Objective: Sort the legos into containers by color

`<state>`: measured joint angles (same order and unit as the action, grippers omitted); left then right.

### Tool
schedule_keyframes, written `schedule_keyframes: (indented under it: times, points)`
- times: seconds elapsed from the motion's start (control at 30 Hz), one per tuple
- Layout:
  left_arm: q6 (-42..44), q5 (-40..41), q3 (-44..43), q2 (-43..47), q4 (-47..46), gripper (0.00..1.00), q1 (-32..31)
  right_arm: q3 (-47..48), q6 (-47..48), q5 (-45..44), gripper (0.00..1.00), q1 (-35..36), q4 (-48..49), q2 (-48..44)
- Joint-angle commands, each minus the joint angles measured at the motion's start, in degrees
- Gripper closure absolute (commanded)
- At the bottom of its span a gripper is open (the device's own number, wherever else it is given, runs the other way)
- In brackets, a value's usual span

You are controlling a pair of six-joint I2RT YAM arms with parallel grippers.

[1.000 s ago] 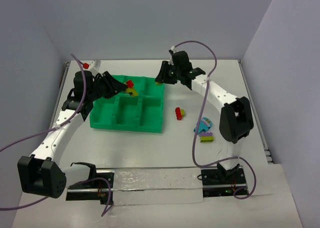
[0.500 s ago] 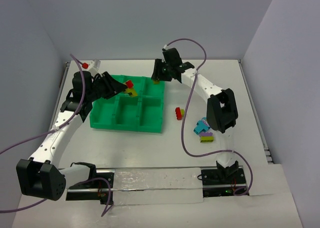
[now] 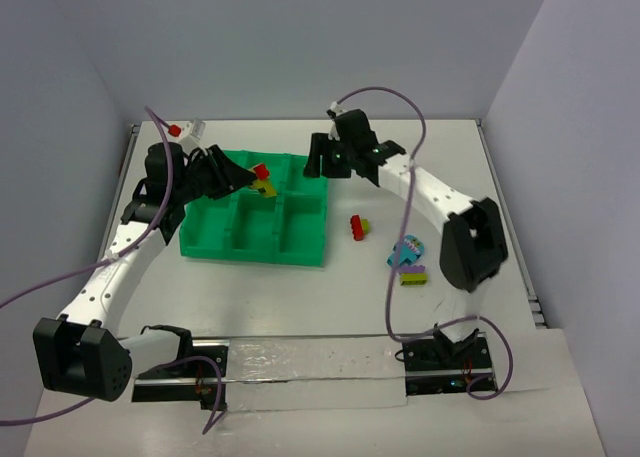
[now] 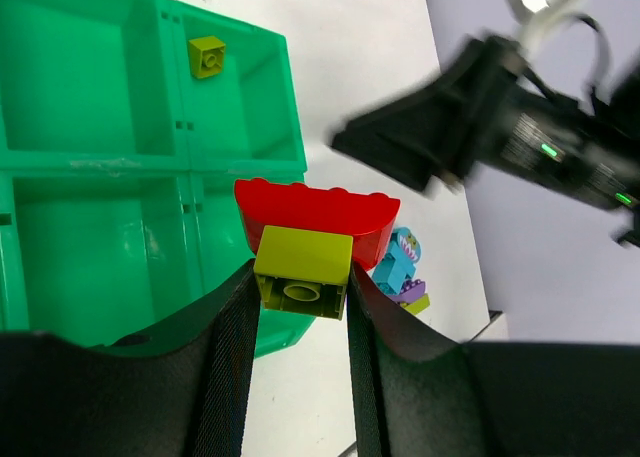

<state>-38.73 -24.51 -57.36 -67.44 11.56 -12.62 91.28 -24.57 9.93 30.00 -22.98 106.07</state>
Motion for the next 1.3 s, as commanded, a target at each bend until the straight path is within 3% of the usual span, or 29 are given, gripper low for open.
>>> schedule_keyframes:
  times: [0.0, 0.2, 0.37, 0.7, 0.9, 1.27]
  points:
    - [2.18, -7.45, -2.08, 0.12, -4.71, 1.00, 0.56, -11.39, 2.26, 11.18, 0.34, -0.83, 12.69, -15.92]
    - [-1.72, -16.58, -0.60, -1.72, -13.46, 1.00, 1.02, -23.36, 1.85, 25.34, 0.33, -0.96, 19.49, -25.75]
    - [-4.94, -21.54, -0.81, -3.56, -19.03, 1.00, 2.24, -25.36, 0.49, 29.27, 0.32, -0.91, 20.26, -28.09]
    - [-7.63, -28.68, -8.38, -9.78, -21.85, 1.00, 4.36, -20.09, -0.83, 31.20, 0.27, -0.99, 14.50, -28.24]
    - [-14.10, -34.74, -14.11, -16.26, -28.97, 1.00, 4.72, -15.85, -4.18, 33.31, 0.25, -1.17, 14.28, -25.20]
    - [-17.62, -38.17, -19.64, -20.68, -29.41, 1.00, 4.98, -11.72, -5.09, 34.81, 0.22, -1.38, 16.55, -21.16]
